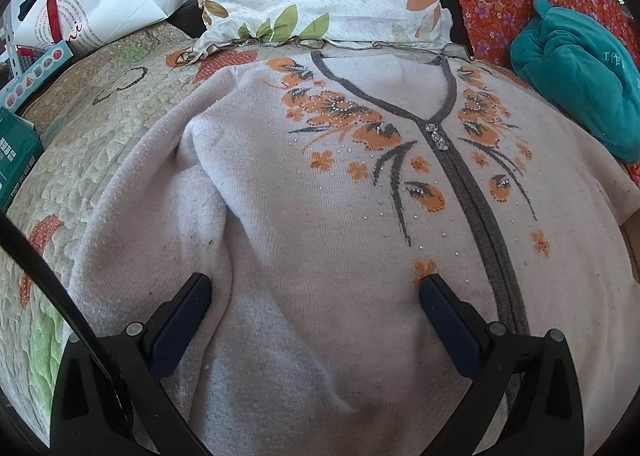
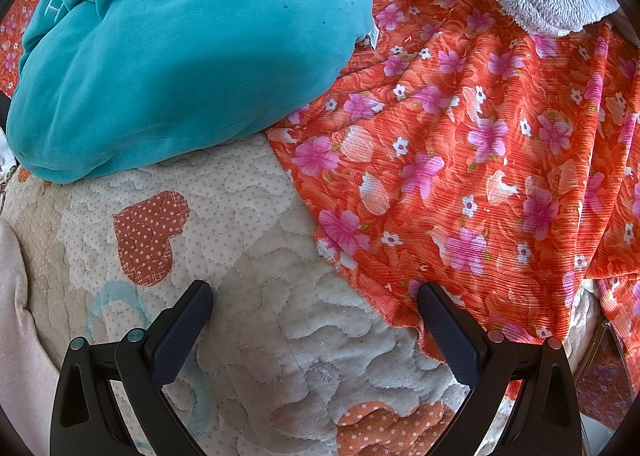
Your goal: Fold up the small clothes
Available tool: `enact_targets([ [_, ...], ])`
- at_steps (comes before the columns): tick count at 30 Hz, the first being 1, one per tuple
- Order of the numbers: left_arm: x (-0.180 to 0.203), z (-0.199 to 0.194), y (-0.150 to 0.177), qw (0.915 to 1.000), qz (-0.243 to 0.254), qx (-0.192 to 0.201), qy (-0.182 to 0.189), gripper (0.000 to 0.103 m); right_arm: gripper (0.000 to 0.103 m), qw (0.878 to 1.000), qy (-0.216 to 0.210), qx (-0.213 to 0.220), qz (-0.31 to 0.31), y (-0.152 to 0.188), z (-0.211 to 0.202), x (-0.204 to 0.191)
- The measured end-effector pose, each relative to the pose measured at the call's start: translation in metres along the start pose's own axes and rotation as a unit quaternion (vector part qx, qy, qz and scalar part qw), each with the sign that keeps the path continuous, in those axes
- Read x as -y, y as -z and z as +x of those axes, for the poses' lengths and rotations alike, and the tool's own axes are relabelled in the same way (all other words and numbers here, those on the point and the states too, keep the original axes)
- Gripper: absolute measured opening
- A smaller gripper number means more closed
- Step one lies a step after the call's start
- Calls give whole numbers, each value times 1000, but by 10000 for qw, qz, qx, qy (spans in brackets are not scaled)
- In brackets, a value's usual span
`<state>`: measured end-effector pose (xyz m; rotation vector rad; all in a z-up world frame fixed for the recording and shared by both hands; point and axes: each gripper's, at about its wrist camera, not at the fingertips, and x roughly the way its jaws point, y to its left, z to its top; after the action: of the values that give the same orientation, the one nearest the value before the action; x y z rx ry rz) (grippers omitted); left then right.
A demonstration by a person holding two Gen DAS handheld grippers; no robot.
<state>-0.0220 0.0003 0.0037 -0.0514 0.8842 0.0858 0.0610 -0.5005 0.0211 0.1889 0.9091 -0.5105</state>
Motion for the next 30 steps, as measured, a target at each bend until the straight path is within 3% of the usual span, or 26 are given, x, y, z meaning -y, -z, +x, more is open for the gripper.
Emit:
enact_targets([
  [30,-2,1,2,10000,42,-23,-69,103,103,10000,-12,3,2,-1,0,1],
])
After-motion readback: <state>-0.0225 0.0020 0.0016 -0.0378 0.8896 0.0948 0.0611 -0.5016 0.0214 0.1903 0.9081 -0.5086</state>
